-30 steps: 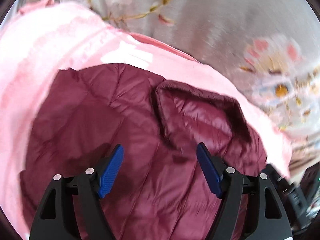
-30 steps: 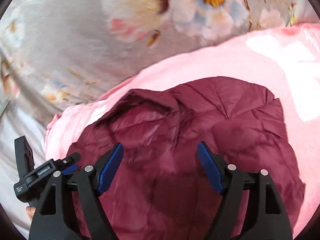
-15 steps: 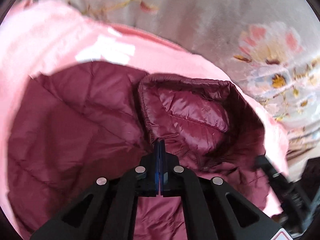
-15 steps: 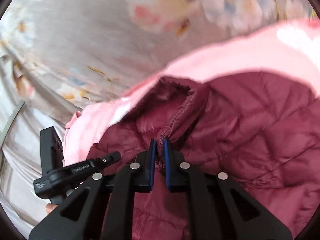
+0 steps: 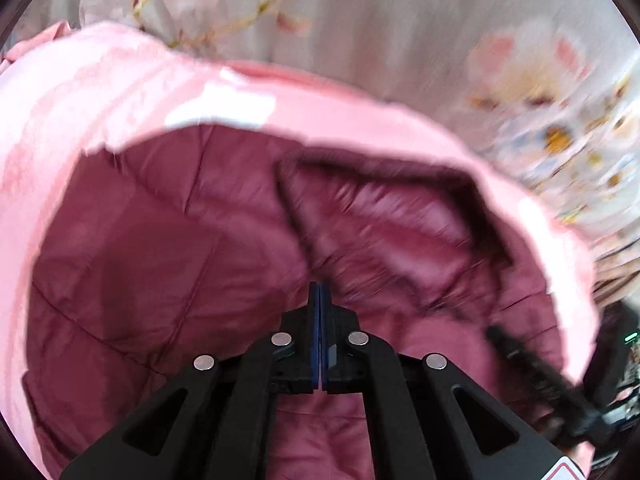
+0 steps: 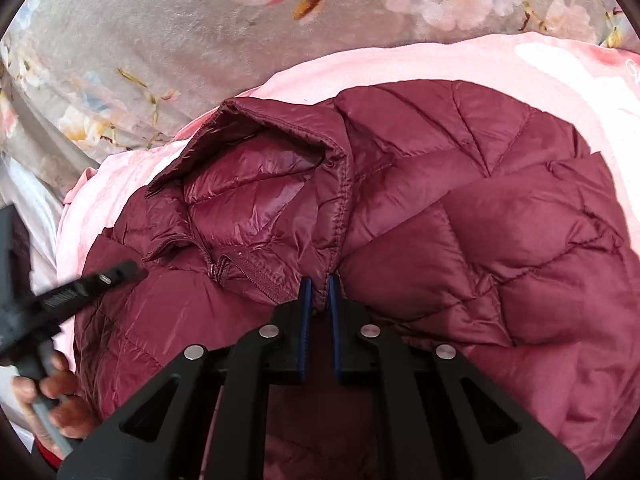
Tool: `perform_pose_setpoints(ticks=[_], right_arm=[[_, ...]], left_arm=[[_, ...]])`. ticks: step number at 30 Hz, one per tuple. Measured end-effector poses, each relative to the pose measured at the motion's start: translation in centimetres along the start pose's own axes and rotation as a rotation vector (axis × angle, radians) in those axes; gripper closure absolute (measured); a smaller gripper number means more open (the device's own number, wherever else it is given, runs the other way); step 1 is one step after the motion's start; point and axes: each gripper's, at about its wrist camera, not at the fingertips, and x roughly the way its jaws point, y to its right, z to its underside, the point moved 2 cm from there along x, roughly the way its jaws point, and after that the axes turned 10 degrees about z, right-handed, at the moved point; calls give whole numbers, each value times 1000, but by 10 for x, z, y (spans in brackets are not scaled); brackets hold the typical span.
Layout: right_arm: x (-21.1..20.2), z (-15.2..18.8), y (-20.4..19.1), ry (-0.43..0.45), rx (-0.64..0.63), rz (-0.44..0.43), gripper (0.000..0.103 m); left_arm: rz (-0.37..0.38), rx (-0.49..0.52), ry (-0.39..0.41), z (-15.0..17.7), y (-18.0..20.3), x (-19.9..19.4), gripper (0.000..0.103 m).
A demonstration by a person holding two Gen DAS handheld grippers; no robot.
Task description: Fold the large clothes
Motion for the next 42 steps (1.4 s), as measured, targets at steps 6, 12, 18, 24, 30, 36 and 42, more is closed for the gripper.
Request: perform_pose_setpoints(ticks=[6, 12, 18, 24, 30, 36, 42], right_arm=[[-47, -20, -23, 176, -33, 62, 93], [-4, -16, -42, 71, -122, 113, 94], [15, 3, -37, 78, -147, 142, 95], [18, 2, -41, 90, -167, 158, 95], [-14, -18, -29, 142, -90, 48, 92], [-24, -95, -25, 191, 56, -37, 92], [23, -122, -39, 104, 91, -56, 92]], left_arm=[[-15, 38, 20, -26, 26, 6, 103], [-93, -28, -86, -4, 2, 54, 103], [-116, 81, -12, 16, -1, 53, 100], [-163, 139, 14, 19, 6, 55, 100], [-154, 162, 18, 7, 17, 36, 99], [-92, 64, 119, -66, 25, 2, 100], [-95, -39, 32, -106, 20, 41, 100]])
